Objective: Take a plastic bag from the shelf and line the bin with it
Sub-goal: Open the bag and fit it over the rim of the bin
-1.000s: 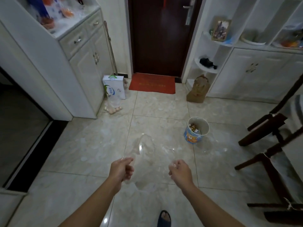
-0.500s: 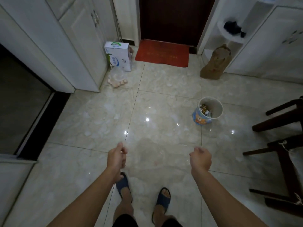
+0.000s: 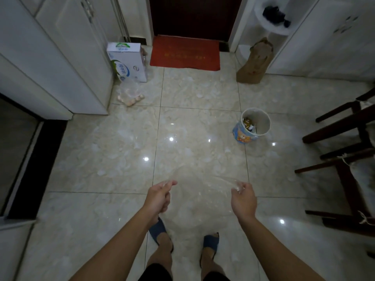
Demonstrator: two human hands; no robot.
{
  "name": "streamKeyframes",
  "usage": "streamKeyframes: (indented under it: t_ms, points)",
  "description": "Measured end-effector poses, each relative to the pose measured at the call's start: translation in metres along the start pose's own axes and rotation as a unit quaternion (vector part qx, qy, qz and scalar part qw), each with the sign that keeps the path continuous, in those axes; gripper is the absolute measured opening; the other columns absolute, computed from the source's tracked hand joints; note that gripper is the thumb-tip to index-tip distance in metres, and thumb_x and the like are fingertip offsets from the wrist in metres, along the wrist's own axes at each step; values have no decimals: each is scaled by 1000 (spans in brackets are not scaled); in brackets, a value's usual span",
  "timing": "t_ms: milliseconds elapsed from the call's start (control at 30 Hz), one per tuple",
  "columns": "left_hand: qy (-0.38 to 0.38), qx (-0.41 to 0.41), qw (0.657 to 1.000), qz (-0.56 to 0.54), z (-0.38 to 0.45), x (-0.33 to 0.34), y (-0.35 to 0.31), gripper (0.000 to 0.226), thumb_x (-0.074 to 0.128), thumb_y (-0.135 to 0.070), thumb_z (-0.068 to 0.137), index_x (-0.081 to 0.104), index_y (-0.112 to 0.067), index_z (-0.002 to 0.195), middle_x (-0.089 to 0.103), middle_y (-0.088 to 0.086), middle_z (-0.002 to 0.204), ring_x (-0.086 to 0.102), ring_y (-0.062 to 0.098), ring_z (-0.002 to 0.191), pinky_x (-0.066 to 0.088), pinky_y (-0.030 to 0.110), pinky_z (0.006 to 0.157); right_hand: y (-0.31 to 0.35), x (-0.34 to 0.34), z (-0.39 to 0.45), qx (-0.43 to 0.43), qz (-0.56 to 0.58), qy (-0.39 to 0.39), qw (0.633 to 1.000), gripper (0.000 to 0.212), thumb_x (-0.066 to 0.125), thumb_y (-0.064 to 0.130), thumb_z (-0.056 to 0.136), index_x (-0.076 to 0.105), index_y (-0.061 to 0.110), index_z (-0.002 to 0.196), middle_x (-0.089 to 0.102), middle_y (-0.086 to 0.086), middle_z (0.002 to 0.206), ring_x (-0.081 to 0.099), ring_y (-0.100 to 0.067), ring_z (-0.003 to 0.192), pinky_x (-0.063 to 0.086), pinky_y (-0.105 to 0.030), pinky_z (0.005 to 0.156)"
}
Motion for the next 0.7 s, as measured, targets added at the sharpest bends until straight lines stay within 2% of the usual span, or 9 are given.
streamKeyframes:
  t_ms: [100,300,367,400,467,500,567,633,700]
  points:
    - [9,16,1000,1,1,-3,-5,27,43,-27,103,69,-21,109,38,-5,47,27,9,41,21,23,39,-1,0,-3,5,-1,-7,1000,29,56,15,93,56,9,121,56,-2,90,52,-20,76,39,-29,70]
    - [20,22,1000,4,0,-6,-4,30,41,-29,103,68,-21,111,36,-5,46,26,8,39,22,21,37,0,-1,-6,19,-17,-20,999,25,51,13,94,57,8,118,65,-11,96,53,-23,75,40,-30,67]
    - [31,28,999,26,-2,-3,-2,32,40,-30,103,69,-19,110,36,-7,44,27,8,39,22,20,37,4,-1,-7,26,-23,-10,999,29,54,12,91,55,7,119,64,-10,96,57,-26,78,47,-34,69]
    - [39,29,998,40,-3,1,-1,33,39,-30,104,70,-18,110,36,-7,44,27,8,38,22,20,38,6,-1,-8,18,-41,-5,999,36,58,13,88,52,7,123,65,-13,104,60,-29,87,51,-39,78]
    - [58,30,997,51,-4,9,2,35,40,-32,103,71,-17,108,36,-7,44,26,8,39,21,21,39,18,0,-12,-55,-122,-28,991,57,70,17,79,47,5,130,58,-17,126,53,-36,115,44,-47,101]
    - [67,28,996,49,-5,13,3,35,40,-33,103,71,-16,108,36,-6,44,26,9,39,21,21,40,28,2,-16,-120,-157,-48,979,63,73,18,75,47,5,131,55,-17,129,49,-36,121,38,-48,105]
    - [82,25,996,39,-6,20,4,36,41,-34,103,72,-15,107,35,-4,45,25,10,39,20,21,40,45,17,-28,-252,-192,-49,947,55,72,17,73,53,8,124,57,-12,122,51,-31,117,39,-47,103]
    - [97,23,995,27,-9,28,4,37,42,-34,102,73,-14,105,34,-4,44,25,10,38,19,21,41,54,46,-42,-335,-228,28,914,38,66,16,79,60,15,116,62,-4,115,55,-25,110,42,-38,99]
    - [122,28,992,11,-12,35,4,38,42,-34,102,74,-14,100,33,-4,43,24,9,37,20,19,39,53,86,-52,-378,-246,157,878,27,55,13,87,63,16,113,65,-3,112,57,-24,108,41,-32,93]
Point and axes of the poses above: each hand's wrist, its own z-axis towards the middle knuckle, its own x-axis out of the palm, y = z × x, the point moved 7 cm from there along z, towards the middle knuckle
